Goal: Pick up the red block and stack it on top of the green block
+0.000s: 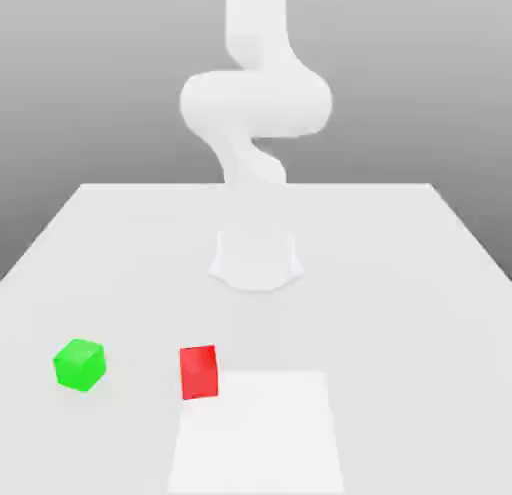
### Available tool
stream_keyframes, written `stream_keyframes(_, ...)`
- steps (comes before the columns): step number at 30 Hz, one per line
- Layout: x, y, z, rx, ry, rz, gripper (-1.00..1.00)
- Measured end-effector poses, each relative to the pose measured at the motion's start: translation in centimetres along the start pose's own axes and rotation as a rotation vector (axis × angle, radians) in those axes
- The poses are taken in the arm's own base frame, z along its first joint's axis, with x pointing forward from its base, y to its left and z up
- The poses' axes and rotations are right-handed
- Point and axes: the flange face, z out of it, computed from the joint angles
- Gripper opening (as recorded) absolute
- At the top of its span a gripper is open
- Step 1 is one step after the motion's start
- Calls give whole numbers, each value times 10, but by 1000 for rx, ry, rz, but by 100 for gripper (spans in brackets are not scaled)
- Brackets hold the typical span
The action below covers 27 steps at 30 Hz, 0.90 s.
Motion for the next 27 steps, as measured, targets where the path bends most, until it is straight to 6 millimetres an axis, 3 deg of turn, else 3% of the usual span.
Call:
stream_keyframes(6,-29,65,141,-172,-146,-61,0)
stream_keyframes(12,-90,160,246,-321,-325,-112,0)
stream_keyframes(18,-183,272,316,-440,-539,-151,0)
stream_keyframes(24,-217,306,357,-454,-562,-156,0)
stream_keyframes(25,-220,309,360,-454,-562,-156,-100)
stream_keyframes(27,-220,309,360,-454,-562,-156,-100)
